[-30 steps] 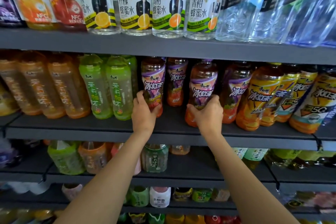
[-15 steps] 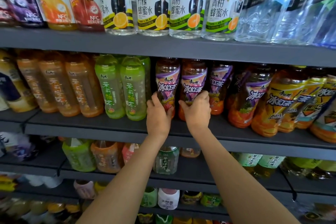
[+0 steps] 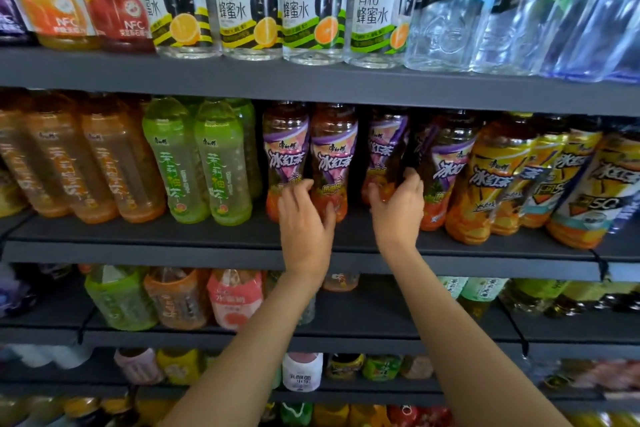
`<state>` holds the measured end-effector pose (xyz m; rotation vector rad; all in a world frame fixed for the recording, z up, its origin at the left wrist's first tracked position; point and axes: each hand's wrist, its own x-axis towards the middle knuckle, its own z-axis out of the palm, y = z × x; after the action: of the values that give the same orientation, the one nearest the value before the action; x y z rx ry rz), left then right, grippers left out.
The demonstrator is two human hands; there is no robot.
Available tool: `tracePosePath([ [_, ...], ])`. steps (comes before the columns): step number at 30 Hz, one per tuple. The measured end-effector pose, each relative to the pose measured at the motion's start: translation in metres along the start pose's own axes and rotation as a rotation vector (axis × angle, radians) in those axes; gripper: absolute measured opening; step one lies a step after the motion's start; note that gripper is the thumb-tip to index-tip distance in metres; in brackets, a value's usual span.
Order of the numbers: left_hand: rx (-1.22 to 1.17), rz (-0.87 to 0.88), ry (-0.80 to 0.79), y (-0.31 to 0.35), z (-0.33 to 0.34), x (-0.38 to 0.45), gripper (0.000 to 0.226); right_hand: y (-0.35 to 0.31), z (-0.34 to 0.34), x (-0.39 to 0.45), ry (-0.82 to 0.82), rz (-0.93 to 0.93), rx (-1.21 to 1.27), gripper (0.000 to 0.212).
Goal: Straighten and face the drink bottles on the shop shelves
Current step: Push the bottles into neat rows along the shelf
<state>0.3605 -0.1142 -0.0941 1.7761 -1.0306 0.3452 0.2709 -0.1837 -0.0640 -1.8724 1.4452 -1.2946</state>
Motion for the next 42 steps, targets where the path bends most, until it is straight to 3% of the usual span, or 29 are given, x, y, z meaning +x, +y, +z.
tracePosePath([
  [3, 0.037, -0.096, -0.142, 0.011, 0.008, 0.006, 0.064, 0.000, 0.012, 0.019, -0.113, 0.069, -0.075, 0.071],
  [5, 0.124, -0.101, -0.199, 0.013, 0.012, 0.013, 0.070, 0.004, 0.021, 0.032, -0.146, 0.093, -0.117, 0.063],
  [8, 0.210, -0.127, -0.232, 0.015, 0.012, 0.024, 0.065, 0.008, 0.028, 0.047, -0.146, 0.091, -0.123, 0.043],
  [12, 0.266, -0.130, -0.267, 0.014, 0.016, 0.030, 0.059, 0.010, 0.041, 0.051, -0.191, 0.059, -0.077, 0.036],
  [20, 0.284, -0.108, -0.260, 0.012, 0.018, 0.028, 0.060, 0.014, 0.055, 0.068, -0.289, 0.164, 0.076, 0.045],
  [24, 0.285, -0.104, -0.265, 0.012, 0.018, 0.028, 0.060, 0.028, 0.051, 0.042, -0.207, 0.070, 0.022, 0.050],
  [30, 0.286, -0.113, -0.250, 0.011, 0.021, 0.024, 0.061, 0.023, -0.003, 0.012, 0.202, -0.320, 0.017, 0.032],
  [33, 0.286, -0.108, -0.264, 0.013, 0.020, 0.024, 0.060, 0.023, -0.022, 0.008, 0.289, -0.191, -0.013, 0.052],
  [37, 0.271, -0.122, -0.280, 0.016, 0.017, 0.026, 0.059, 0.025, -0.026, 0.009, 0.129, -0.029, -0.190, 0.083],
  [42, 0.256, -0.140, -0.313, 0.018, 0.015, 0.029, 0.057, 0.022, -0.028, 0.019, 0.111, 0.064, -0.221, 0.080],
])
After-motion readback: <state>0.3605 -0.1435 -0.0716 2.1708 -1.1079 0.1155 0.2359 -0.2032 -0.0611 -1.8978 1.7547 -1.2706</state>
